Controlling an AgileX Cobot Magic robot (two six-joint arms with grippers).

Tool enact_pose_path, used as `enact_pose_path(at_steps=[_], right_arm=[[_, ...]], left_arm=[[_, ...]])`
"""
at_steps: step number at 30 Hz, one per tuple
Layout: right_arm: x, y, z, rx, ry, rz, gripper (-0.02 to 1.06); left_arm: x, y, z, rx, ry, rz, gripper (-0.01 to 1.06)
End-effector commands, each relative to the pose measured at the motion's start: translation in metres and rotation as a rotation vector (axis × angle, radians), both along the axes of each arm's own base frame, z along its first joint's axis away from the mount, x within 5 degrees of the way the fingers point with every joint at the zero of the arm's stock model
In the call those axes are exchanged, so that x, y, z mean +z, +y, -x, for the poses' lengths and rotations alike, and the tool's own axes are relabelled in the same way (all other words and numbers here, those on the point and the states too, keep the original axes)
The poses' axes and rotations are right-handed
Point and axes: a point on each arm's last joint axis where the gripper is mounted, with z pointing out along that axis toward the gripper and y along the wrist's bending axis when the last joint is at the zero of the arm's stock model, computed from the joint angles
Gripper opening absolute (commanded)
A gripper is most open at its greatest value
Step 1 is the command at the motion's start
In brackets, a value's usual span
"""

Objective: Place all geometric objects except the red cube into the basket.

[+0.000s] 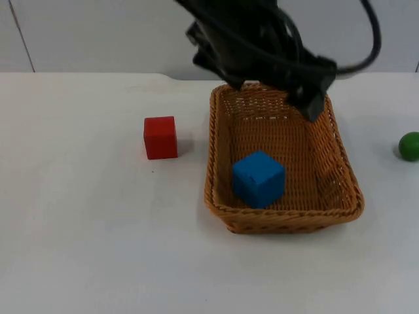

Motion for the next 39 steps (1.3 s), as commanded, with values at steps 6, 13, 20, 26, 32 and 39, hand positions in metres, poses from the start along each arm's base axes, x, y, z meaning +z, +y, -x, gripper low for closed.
enact_pose_path(at_steps=[6,13,20,26,32,39], right_arm=[[-0.001,0.000,0.000,-0.007,-0.003,0.002,0.88],[-0.001,0.000,0.000,-0.007,-0.003,0.002,0.88],[-0.001,0.000,0.000,-0.007,-0.003,0.002,0.88],[-0.001,0.000,0.000,-0.007,-0.003,0.002,0.88],[-0.001,0.000,0.000,-0.007,-0.003,0.002,0.88],[-0.001,0.000,0.000,-0.007,-0.003,0.002,0.88]], left_arm=[[0.031,0.022,0.009,-0.009,-0.016,-0.042,1.05],[0.015,0.081,0.009,0.139,0.057,-0.030,1.05],[0.015,0.166,0.021,0.385,0.094,0.032,1.05],[0.026,0.216,0.042,0.547,0.086,0.084,1.05],[0.036,0.245,0.070,0.635,0.035,0.107,1.05],[0.039,0.253,0.103,0.661,-0.010,0.130,1.05]])
